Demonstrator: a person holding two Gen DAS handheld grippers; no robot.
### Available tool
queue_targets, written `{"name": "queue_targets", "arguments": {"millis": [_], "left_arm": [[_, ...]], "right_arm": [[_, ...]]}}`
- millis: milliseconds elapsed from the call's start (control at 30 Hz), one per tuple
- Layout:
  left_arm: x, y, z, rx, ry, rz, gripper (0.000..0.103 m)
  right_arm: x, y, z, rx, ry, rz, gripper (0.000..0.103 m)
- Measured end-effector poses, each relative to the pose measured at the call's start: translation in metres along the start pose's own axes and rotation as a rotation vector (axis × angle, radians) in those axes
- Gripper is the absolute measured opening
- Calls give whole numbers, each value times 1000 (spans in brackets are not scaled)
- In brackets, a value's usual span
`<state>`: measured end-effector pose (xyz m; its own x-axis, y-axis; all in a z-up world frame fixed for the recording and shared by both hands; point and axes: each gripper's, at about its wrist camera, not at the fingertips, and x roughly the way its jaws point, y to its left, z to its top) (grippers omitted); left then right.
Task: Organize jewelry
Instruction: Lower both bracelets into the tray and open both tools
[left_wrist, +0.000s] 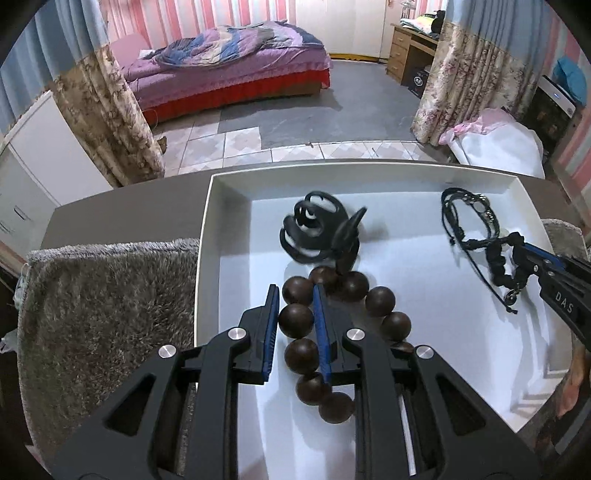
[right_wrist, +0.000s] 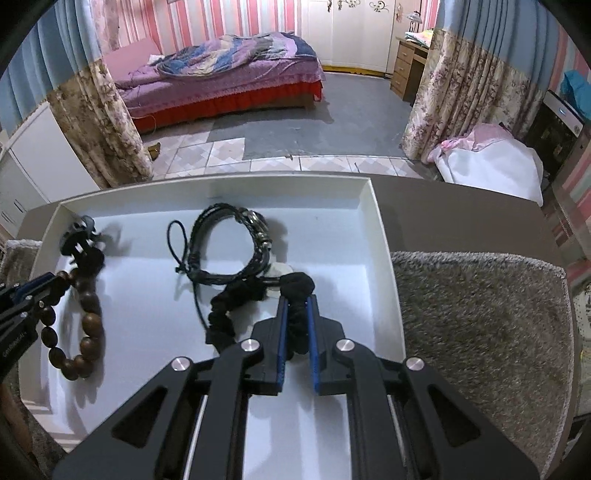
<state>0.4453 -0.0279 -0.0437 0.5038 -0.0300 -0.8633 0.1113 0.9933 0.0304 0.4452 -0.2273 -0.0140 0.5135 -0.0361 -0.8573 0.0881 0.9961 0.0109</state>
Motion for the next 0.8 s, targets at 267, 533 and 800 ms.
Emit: {"name": "queue_targets", "arguments": {"millis": [267,533,800], "left_arm": [[0,-4,-5,-4,-9,19,17],[-5,-8,-15,3,-19,35,25],[-30,-13,-27,23,-31,2,31]], "right_arm": [[4,1,-6,3,9,0,12],[0,4,-10,-19,4,-15,13],[-16,7,-10,-25,-12,4,32]]}}
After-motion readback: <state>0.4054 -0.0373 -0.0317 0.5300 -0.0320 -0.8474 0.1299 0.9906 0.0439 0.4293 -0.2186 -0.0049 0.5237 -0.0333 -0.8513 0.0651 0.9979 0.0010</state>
